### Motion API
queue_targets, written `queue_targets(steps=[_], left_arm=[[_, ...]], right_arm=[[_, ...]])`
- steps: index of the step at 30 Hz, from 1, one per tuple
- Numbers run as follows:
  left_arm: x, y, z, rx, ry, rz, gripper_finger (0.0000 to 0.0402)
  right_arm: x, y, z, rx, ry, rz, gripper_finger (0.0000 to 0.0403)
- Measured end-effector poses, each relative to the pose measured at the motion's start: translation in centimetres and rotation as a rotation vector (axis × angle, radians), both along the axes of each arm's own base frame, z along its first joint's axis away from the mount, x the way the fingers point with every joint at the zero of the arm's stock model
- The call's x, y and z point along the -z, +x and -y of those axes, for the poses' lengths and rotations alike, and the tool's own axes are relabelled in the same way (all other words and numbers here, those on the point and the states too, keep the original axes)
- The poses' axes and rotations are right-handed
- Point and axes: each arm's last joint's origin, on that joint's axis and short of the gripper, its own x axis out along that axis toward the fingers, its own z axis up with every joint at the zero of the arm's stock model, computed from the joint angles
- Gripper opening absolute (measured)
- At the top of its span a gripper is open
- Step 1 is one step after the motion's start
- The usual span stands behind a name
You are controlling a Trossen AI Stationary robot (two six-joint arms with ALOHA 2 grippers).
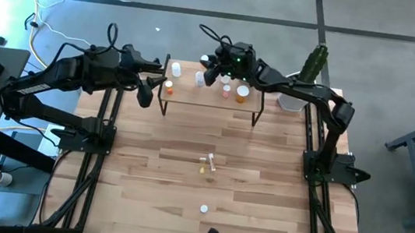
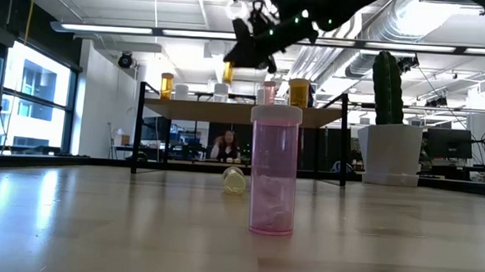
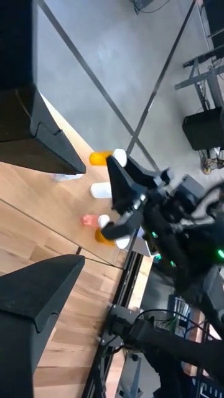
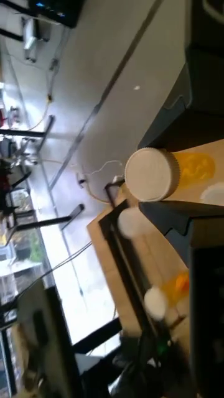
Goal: Pick and place medicine bottles onto shelf by color
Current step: Put the orange pill bottle on the shelf
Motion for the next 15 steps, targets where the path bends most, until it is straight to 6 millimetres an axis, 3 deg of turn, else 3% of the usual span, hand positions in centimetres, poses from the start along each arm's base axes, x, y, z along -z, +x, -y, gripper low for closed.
queue_targets(steps=[7,15], left_arm=[[0.0,0.0,0.0,-0.003,0.001,0.000,0.0213],[0.0,0.0,-0.1,-0.024,0.010,-0.003,0.0213]], right_arm=[[-2.0,0.5,-2.9,-0.076,-0.055,0.060,0.0103],[-1.5,2.2,-6.8,-0.225,-0.110,0.023,0.0103]])
